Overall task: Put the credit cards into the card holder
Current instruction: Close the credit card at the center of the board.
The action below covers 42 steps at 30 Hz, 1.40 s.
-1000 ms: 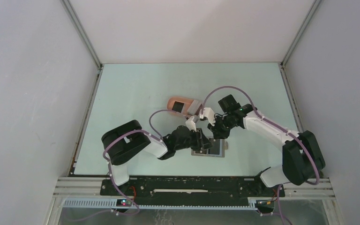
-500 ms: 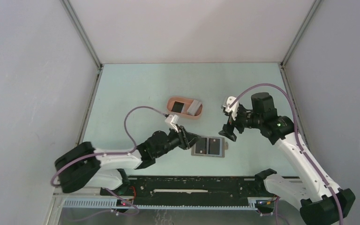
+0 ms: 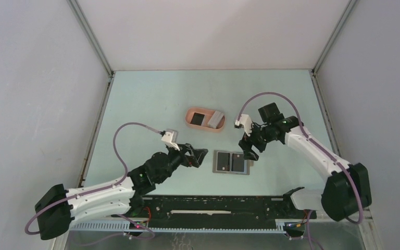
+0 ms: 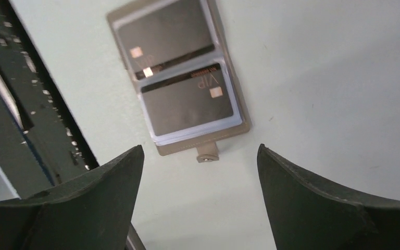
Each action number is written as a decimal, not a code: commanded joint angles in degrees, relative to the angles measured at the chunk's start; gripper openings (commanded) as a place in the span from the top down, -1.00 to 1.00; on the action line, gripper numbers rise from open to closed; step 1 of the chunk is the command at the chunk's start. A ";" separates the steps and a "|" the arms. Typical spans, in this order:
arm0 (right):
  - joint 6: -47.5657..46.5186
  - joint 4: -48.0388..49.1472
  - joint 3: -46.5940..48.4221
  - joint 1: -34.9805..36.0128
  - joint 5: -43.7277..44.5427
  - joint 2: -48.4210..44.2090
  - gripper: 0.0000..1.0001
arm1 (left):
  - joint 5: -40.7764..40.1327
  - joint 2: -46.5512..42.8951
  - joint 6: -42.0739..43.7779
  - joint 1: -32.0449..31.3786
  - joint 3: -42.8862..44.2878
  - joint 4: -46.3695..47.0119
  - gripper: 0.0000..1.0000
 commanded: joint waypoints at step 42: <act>9.36 -1.56 6.33 5.82 17.46 30.74 0.62 | 19.79 46.26 -30.45 0.60 4.57 24.89 -0.44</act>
